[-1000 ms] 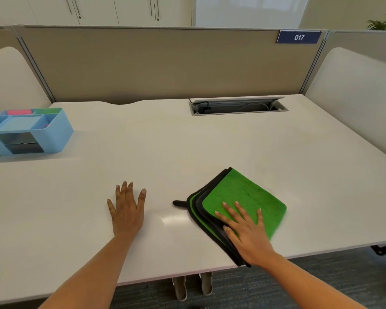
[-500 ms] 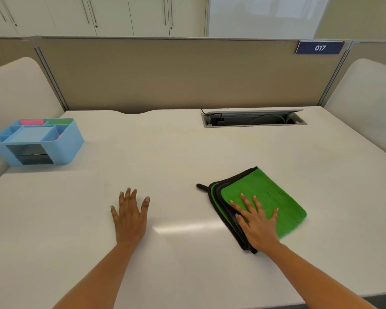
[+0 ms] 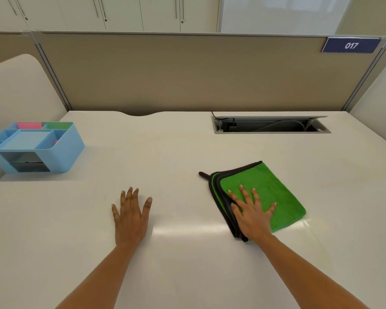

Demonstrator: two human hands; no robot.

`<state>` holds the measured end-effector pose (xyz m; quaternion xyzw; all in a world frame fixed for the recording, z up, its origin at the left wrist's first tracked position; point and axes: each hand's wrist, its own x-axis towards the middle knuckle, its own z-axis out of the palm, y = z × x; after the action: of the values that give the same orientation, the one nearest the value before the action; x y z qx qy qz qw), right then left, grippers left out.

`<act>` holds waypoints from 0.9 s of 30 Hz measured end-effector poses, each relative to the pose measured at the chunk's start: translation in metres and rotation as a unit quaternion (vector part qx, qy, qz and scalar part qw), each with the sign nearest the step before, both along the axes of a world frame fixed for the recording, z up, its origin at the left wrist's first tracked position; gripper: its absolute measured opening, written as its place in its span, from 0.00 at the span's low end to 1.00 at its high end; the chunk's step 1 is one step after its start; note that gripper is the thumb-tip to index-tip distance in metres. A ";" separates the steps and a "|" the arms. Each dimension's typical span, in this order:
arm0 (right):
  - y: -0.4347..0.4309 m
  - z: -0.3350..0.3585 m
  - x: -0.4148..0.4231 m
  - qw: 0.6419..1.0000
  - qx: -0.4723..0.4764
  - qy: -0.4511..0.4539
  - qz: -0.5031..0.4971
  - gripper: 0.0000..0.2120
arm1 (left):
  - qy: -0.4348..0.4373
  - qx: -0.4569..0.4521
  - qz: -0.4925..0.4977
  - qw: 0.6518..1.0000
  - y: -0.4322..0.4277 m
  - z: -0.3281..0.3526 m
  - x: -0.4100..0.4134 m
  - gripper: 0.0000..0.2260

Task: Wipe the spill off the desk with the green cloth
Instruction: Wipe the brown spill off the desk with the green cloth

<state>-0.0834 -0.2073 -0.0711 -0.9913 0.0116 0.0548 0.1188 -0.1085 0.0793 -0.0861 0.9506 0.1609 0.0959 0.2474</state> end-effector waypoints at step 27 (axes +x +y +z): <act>0.136 0.003 0.084 0.995 0.057 -0.004 -0.085 0.24 | 0.030 0.033 0.025 0.999 -0.002 -0.003 0.003 0.52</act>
<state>0.0010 -0.0710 -0.0684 -0.9786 0.0921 0.0410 0.1795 -0.1056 0.0774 -0.0888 0.9564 0.1885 0.0790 0.2088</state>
